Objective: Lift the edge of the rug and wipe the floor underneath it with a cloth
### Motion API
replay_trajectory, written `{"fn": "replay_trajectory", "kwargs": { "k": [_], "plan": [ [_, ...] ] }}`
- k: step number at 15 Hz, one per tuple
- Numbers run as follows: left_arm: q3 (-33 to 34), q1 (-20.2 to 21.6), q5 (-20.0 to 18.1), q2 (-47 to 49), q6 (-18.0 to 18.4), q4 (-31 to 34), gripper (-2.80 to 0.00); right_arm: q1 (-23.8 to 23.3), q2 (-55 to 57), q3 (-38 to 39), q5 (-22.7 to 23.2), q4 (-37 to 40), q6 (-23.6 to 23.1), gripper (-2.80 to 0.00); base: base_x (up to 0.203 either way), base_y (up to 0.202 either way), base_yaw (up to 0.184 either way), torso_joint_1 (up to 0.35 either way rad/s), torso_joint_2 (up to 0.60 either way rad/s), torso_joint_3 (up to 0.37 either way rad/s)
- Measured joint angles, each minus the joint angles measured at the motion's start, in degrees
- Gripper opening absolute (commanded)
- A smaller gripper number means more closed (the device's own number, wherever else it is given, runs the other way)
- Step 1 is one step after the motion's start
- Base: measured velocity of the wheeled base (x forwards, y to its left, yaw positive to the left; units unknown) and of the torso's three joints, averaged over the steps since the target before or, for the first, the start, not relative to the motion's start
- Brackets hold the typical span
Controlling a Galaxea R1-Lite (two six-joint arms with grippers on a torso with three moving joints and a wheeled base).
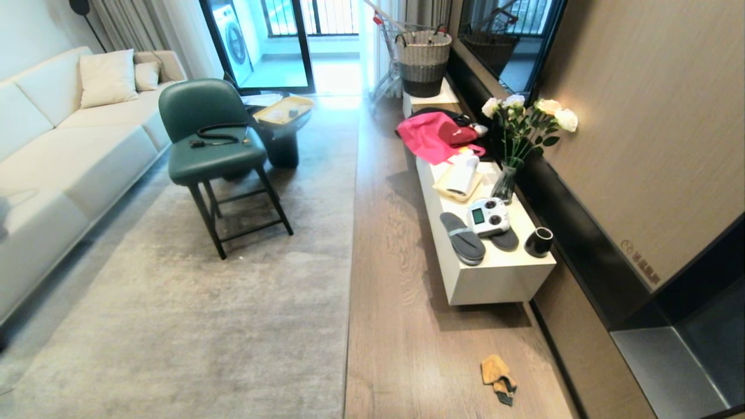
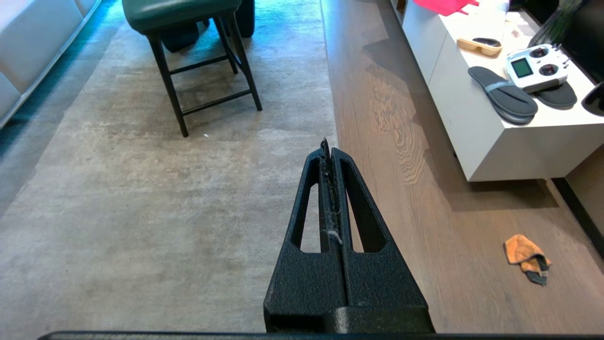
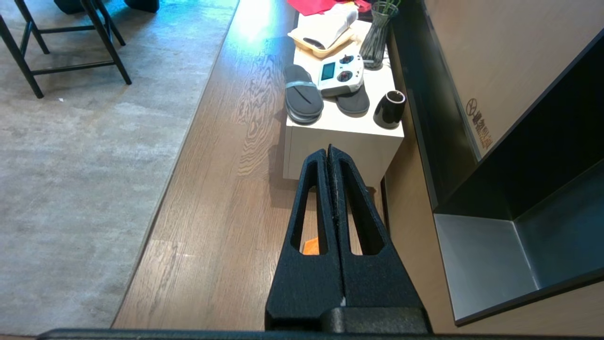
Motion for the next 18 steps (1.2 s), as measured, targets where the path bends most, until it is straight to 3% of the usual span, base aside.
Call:
{"fn": "replay_trajectory", "kwargs": {
  "k": [6,18],
  "plan": [
    [-0.02,0.0,-0.01,0.0,0.0,-0.02,-2.8,0.0,0.0,0.0,-0.11,-0.05,-0.1,-2.8,0.0,0.0,0.0,0.127,-0.3,-0.163],
    [0.0,-0.02,0.02,0.0,0.0,0.0,-2.8,0.0,0.0,0.0,-0.02,0.0,-0.05,-2.8,0.0,0.0,0.0,0.0,0.0,0.0]
  ]
}}
